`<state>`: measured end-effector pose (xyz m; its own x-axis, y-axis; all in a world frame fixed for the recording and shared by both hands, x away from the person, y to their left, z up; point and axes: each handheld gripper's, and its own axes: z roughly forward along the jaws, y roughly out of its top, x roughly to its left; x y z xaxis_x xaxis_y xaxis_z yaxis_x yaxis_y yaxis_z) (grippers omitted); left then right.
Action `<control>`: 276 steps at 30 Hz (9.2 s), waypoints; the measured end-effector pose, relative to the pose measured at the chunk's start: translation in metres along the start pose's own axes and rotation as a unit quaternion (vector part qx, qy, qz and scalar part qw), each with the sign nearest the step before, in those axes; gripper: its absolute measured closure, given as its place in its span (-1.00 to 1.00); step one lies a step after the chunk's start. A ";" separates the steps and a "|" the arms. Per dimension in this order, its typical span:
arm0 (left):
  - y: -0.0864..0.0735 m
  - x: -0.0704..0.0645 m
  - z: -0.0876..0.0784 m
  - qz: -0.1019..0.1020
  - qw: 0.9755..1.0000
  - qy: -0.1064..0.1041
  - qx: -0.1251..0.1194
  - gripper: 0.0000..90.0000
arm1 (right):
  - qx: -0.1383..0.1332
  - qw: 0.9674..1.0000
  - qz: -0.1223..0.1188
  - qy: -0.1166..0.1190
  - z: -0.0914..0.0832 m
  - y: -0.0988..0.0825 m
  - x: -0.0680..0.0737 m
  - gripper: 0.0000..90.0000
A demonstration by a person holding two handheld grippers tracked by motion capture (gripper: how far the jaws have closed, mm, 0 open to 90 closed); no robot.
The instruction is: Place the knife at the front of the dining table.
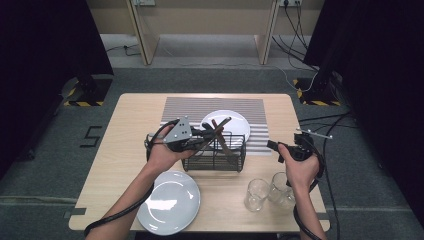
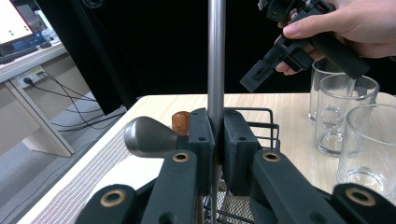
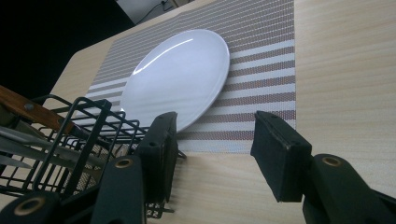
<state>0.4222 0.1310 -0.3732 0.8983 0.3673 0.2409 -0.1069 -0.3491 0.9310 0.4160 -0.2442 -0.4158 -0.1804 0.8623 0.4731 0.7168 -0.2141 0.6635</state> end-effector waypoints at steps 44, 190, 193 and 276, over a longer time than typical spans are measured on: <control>0.011 0.002 -0.006 -0.013 0.999 0.001 -0.029 0.85 | -0.001 1.000 0.003 0.001 0.000 0.000 -0.001 0.10; 0.040 0.017 -0.053 -0.045 0.994 0.040 -0.089 0.85 | -0.001 1.000 0.012 0.006 0.001 -0.001 -0.005 0.07; 0.040 0.017 -0.053 -0.045 0.994 0.041 -0.090 0.85 | -0.001 1.000 0.012 0.005 0.000 -0.001 -0.005 0.07; 0.028 0.030 -0.080 -0.059 0.990 0.089 -0.092 0.85 | -0.002 1.000 0.010 0.004 0.000 -0.001 -0.004 0.07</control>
<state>0.4119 0.2014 -0.3177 0.8218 0.5478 0.1570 -0.0960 -0.1385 0.9857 0.4165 -0.2477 -0.4186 -0.1723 0.8539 0.4911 0.7170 -0.2331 0.6569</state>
